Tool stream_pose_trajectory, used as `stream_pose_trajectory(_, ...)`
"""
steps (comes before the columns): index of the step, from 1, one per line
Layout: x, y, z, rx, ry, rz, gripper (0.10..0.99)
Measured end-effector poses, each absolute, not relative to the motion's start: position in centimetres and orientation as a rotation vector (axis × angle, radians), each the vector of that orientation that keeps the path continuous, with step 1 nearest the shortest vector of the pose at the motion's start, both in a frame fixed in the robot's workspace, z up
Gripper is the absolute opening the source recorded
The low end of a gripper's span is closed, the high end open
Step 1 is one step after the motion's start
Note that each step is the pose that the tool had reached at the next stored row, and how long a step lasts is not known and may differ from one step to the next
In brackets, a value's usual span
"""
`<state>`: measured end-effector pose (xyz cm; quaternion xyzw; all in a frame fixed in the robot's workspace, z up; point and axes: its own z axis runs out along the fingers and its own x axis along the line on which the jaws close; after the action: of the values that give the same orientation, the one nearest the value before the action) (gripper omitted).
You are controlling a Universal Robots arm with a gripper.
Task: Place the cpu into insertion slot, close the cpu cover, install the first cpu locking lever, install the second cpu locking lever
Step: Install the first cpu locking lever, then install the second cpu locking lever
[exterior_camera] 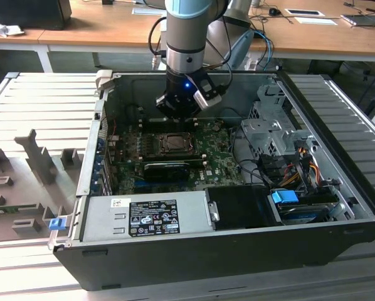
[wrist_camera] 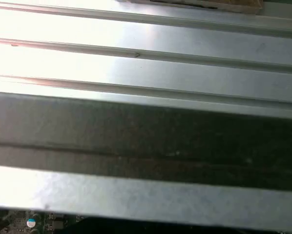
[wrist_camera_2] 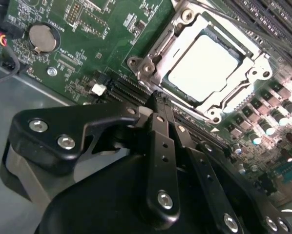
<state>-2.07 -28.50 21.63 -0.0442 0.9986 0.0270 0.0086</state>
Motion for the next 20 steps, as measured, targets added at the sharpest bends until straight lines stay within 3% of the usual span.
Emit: stream_pose_trajectory(20,-2.1,-29.6,21.6,-0.138,3.120,0.082,0.106)
